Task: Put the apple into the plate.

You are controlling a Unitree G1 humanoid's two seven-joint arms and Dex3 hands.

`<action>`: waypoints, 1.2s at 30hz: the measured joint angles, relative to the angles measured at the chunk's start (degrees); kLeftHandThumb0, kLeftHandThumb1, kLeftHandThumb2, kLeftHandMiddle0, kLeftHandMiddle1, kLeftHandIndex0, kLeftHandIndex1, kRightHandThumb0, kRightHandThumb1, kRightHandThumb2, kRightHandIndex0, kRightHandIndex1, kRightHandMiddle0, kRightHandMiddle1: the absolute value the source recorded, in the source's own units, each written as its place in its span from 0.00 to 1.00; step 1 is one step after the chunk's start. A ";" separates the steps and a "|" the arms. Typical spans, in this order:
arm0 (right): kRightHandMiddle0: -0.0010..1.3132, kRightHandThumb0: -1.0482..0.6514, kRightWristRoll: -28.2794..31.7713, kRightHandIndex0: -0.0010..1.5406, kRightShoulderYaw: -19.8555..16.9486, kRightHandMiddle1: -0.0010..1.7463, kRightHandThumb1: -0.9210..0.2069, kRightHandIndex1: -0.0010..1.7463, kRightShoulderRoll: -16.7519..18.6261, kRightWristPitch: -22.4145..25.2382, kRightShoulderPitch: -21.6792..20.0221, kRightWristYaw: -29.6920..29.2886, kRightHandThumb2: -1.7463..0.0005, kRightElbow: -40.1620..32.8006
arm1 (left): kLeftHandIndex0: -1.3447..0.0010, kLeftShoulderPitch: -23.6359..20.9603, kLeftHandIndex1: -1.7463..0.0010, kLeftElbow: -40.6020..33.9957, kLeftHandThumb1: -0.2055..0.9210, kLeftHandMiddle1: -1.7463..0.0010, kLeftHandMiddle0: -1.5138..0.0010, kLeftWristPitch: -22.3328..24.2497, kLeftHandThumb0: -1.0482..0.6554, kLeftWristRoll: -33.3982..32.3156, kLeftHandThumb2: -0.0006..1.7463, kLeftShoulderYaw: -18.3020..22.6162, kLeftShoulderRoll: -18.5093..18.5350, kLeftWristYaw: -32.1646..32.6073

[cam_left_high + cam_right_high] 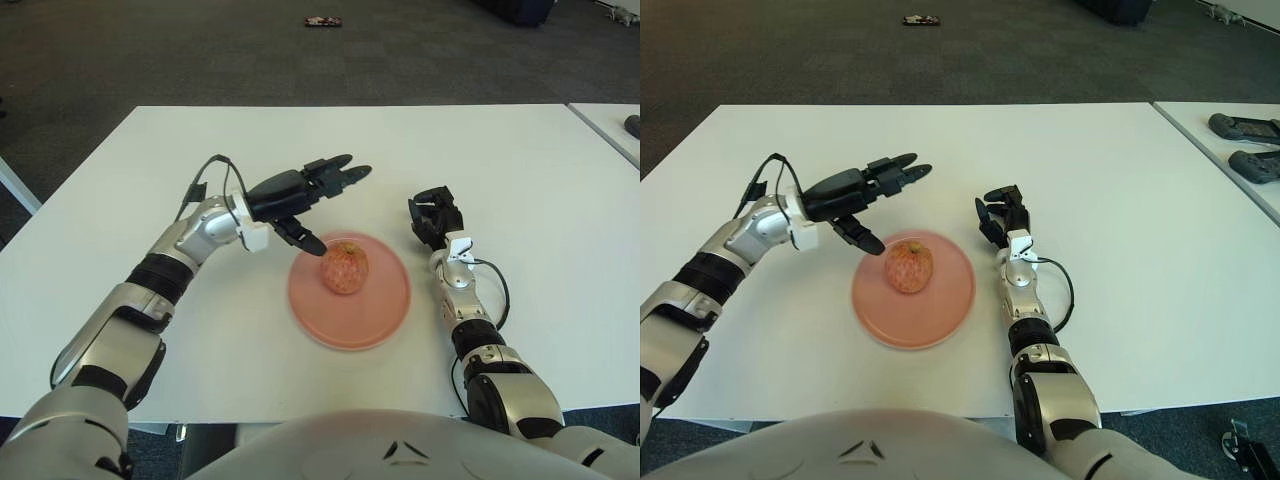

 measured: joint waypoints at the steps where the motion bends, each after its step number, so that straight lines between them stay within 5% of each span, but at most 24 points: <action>1: 0.19 0.61 0.00 0.27 -0.05 0.92 0.03 0.82 -0.03 0.16 0.00 0.00 0.76 -0.08 | 1.00 -0.10 1.00 0.93 1.00 1.00 1.00 0.00 0.00 -2.32 0.15 0.55 -0.13 -1.56; 11: 0.19 0.61 0.29 0.28 -0.05 0.92 0.06 0.82 0.16 2.83 0.31 0.33 0.72 -1.92 | 1.00 0.18 1.00 7.10 1.00 1.00 1.00 9.19 0.02 -26.40 0.31 9.00 -5.49 -20.71; 17: 0.20 0.61 0.51 0.29 -0.03 0.92 0.08 0.82 0.36 3.89 0.53 1.08 0.71 -2.85 | 1.00 0.39 1.00 10.40 1.00 1.00 1.00 13.03 0.00 -31.66 0.47 16.56 -9.98 -22.53; 27: 0.20 0.61 0.54 0.29 -0.09 0.92 0.09 0.82 0.32 4.01 0.93 1.50 0.71 -4.11 | 0.98 3.95 0.99 9.05 1.00 1.00 1.00 15.07 0.00 -22.19 0.64 23.11 -13.32 -4.81; 36: 0.20 0.61 0.55 0.29 -0.12 0.92 0.09 0.82 0.28 4.35 1.15 1.54 0.70 -4.05 | 0.98 13.57 0.98 -5.28 1.00 1.00 1.00 27.38 0.00 -9.50 0.67 25.17 -16.43 15.81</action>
